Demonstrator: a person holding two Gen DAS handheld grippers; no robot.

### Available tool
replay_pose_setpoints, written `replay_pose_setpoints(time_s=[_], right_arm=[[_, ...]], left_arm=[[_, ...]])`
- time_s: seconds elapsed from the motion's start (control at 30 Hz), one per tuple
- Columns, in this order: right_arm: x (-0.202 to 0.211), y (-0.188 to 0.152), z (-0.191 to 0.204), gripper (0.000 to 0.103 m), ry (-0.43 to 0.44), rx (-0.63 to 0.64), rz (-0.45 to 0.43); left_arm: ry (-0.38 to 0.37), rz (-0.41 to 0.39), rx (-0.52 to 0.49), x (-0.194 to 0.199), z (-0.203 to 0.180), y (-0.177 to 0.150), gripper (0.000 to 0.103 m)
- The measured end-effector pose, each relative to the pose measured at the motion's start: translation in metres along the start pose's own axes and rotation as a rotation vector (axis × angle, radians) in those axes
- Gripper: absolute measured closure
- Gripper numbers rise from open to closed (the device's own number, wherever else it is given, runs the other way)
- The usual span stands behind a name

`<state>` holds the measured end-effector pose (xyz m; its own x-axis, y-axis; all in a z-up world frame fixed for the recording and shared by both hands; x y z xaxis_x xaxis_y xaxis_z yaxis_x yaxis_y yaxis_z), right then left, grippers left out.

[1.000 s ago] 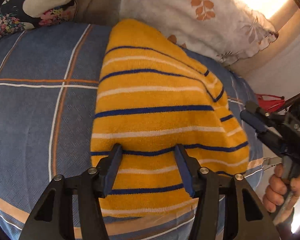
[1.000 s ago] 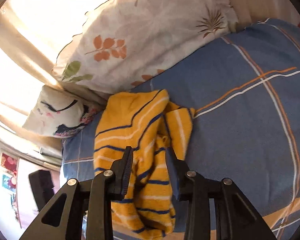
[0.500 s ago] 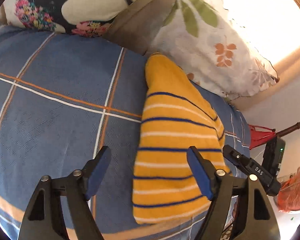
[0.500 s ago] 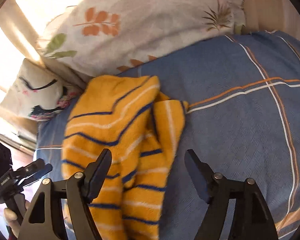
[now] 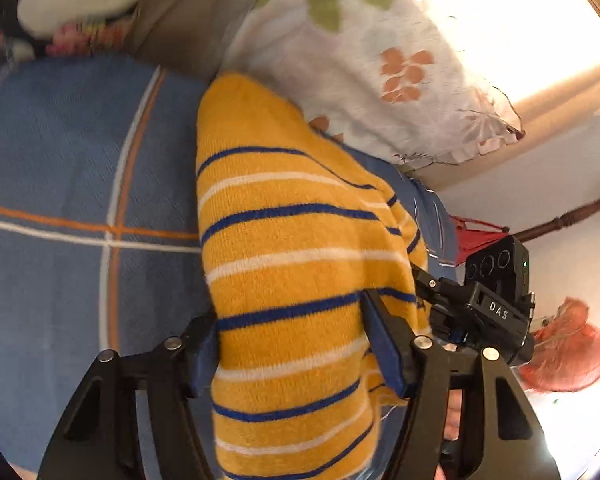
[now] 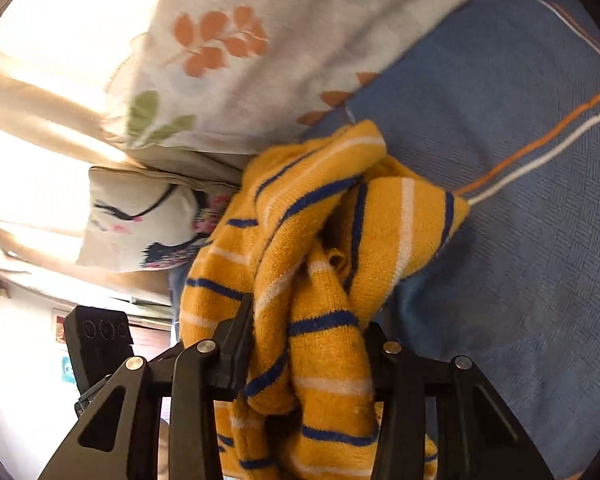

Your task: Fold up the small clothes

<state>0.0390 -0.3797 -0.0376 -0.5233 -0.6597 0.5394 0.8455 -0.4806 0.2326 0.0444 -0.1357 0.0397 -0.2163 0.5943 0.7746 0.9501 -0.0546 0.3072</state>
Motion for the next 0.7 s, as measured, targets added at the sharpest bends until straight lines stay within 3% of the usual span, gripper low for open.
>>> replay_pose_setpoints(time_s=[0.1,0.17,0.2,0.23,0.33,0.43,0.6,0.67,0.7], right_arm=[[0.000,-0.009,-0.001,0.058,-0.056,0.045,-0.002],[-0.010,-0.018,-0.016,0.055,-0.200,0.041,0.024],[-0.012,-0.020,-0.022,0.046,-0.234,0.031,0.032],[-0.008,-0.024,-0.024,0.044,-0.231,0.012,0.019],[0.016,-0.028,-0.005,0.044,-0.297,0.043,-0.057],[0.038,-0.026,0.026,0.044,-0.329,0.134,-0.132],[0.007,-0.014,0.035,0.045,-0.369,0.160,-0.078],[-0.010,-0.012,0.026,0.084,-0.334,0.129,-0.014],[-0.014,-0.012,0.021,0.091,-0.346,0.119,0.007]], left_arm=[[0.074,-0.020,-0.028,0.011,-0.004,-0.003,0.038],[0.201,0.020,-0.067,0.001,-0.001,-0.008,0.037],[0.251,0.048,-0.085,-0.005,0.003,-0.011,0.037],[0.268,0.077,-0.088,-0.008,0.009,-0.015,0.037],[0.209,0.074,-0.063,0.008,0.017,-0.020,0.037],[0.209,0.016,-0.074,0.033,0.023,-0.026,0.037],[0.248,-0.072,-0.096,0.055,0.026,-0.031,0.037],[0.298,-0.117,-0.135,0.063,0.023,-0.033,0.037],[0.317,-0.134,-0.155,0.068,0.021,-0.033,0.037]])
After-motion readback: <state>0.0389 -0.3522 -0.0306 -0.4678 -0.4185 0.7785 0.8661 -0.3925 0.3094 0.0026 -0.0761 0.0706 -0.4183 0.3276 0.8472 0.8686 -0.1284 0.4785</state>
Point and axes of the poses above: each gripper's, at about its wrist camera, not at the fingertips, and x roughly against the way its jaws point, z to its left, y to its top, the point moved 2 cm from there along -x, roughly the way its jaws point, and after that the axes turned 4 degrees about y, right-handed, at the moved point
